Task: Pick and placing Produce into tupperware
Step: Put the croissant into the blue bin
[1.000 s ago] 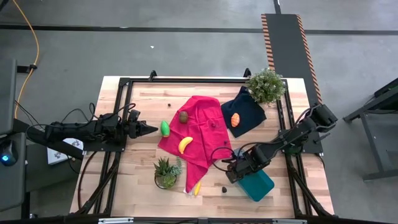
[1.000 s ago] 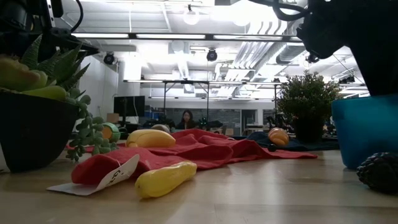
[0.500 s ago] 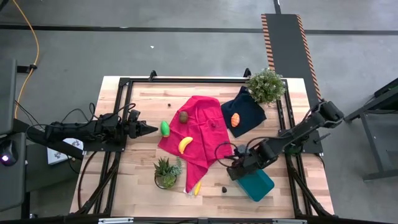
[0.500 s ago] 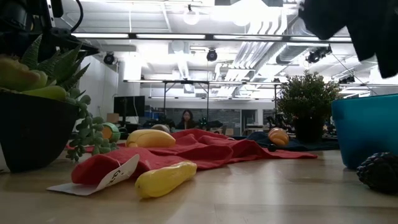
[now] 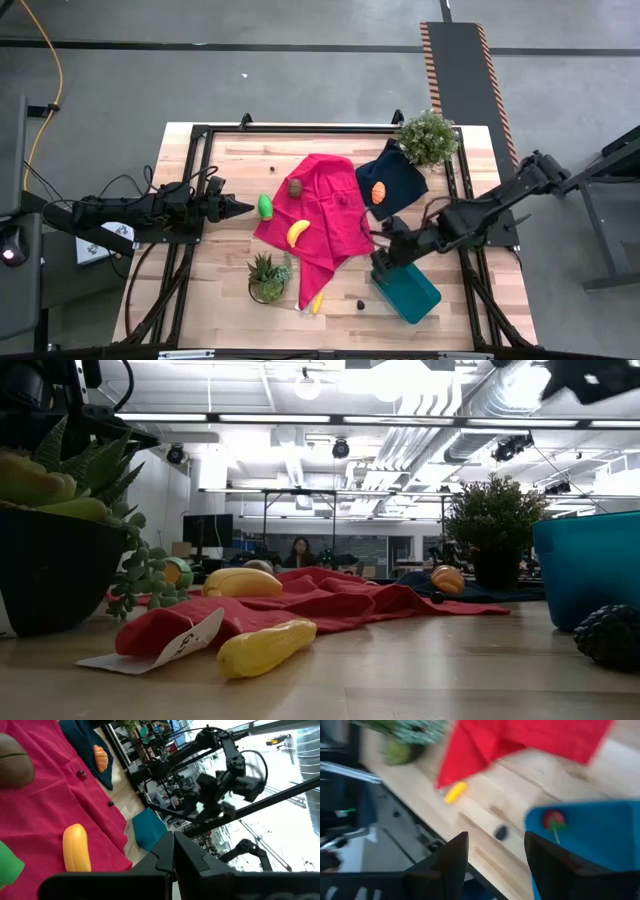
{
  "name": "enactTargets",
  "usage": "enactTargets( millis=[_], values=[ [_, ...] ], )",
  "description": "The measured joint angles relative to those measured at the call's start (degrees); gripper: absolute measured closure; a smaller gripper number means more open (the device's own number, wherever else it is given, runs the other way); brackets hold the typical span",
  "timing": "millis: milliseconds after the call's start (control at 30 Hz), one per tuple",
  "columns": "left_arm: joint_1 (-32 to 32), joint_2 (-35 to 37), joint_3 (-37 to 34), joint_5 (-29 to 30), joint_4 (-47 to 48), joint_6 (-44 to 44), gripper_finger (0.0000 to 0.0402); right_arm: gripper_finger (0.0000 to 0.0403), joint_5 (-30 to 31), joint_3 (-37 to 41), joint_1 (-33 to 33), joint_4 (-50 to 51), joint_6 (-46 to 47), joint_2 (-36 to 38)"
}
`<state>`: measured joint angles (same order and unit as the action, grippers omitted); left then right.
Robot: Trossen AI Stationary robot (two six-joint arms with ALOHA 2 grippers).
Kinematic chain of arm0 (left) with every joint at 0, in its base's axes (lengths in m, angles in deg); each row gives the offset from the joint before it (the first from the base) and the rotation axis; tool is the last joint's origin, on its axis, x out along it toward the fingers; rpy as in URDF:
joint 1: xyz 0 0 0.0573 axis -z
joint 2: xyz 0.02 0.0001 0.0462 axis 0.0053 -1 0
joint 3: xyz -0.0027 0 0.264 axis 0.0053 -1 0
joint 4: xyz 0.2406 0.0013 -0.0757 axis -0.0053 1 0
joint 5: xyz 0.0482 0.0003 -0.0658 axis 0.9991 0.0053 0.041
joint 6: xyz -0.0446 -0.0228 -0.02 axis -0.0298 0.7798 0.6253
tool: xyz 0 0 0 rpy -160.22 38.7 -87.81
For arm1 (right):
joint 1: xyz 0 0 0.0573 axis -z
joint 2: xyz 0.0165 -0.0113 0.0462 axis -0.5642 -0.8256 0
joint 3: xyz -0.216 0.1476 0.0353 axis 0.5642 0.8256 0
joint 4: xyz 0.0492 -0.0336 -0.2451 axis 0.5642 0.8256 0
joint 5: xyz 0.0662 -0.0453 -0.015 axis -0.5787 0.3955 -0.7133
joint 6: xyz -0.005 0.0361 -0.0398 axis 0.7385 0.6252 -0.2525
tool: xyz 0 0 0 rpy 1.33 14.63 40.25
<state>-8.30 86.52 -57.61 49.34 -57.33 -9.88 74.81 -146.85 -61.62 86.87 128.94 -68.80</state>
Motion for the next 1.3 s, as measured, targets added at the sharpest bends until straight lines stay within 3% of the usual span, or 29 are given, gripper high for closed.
enactTargets(
  millis=[300, 600, 833, 1100, 1300],
  values=[
    [0.0, 0.0, 0.0, 0.0, 0.0, 0.0, 0.0401, 0.0217, 5.3, 0.0, 1.8, -2.9, -17.8, 8.9],
    [0.0, 0.0, 0.0, 0.0, 0.0, 0.0, 0.0401, 0.0217, 14.5, 0.0, 1.8, 1.2, -31.2, 19.6],
    [0.0, 0.0, 0.0, 0.0, 0.0, 0.0, 0.0401, 0.0217, 18.2, -0.1, 1.8, 10.6, -32.7, 25.0],
    [0.0, 0.0, 0.0, 0.7, 0.0, 0.0, 0.0401, 0.0217, 21.5, -0.1, 1.8, 22.4, -32.6, 26.3],
    [0.0, 0.0, 0.0, 2.0, 0.2, 0.0, 0.0401, 0.0217, 25.0, -0.1, 1.8, 27.6, -26.6, 26.3]
  ],
)
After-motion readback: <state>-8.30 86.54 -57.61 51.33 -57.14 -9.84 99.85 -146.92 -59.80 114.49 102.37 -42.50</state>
